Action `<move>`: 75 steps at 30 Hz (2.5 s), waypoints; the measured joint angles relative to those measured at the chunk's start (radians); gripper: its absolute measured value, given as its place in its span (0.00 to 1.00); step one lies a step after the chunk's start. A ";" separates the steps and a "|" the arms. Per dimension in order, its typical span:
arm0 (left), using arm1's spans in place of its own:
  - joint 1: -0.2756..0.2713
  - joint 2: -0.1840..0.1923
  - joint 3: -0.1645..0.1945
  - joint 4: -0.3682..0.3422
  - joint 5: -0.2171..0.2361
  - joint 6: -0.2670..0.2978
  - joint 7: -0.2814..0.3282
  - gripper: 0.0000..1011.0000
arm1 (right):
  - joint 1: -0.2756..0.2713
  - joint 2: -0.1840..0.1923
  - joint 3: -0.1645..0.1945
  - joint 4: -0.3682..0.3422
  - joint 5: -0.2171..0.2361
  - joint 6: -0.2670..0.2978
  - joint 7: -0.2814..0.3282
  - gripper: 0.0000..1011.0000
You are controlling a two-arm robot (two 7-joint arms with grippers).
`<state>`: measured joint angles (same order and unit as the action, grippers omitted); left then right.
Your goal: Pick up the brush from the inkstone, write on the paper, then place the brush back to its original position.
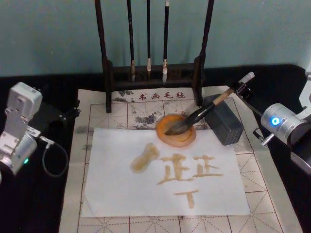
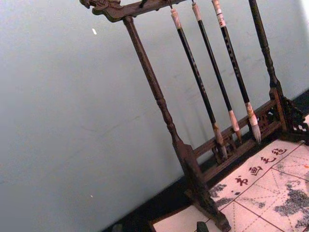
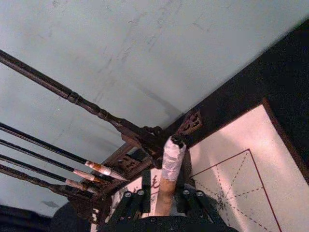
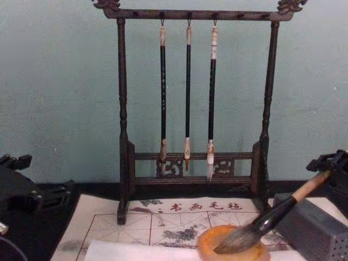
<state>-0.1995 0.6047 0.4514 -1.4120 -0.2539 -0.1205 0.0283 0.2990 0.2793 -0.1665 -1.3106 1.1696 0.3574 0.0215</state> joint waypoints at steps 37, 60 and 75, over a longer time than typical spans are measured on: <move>0.000 0.000 0.000 0.000 0.000 0.000 0.000 0.99 | -0.003 0.037 -0.039 -0.045 -0.026 -0.063 0.029 0.18; 0.000 0.000 0.000 0.000 0.000 0.000 0.000 0.99 | -0.061 0.200 -0.138 -0.217 -0.217 -0.273 0.231 0.18; 0.000 0.000 0.000 0.000 0.000 0.000 0.000 0.99 | -0.135 0.320 -0.140 -0.296 -0.280 -0.364 0.493 0.18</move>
<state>-0.1995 0.6047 0.4514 -1.4120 -0.2539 -0.1205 0.0283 0.1643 0.5997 -0.3067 -1.6070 0.8892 -0.0063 0.5144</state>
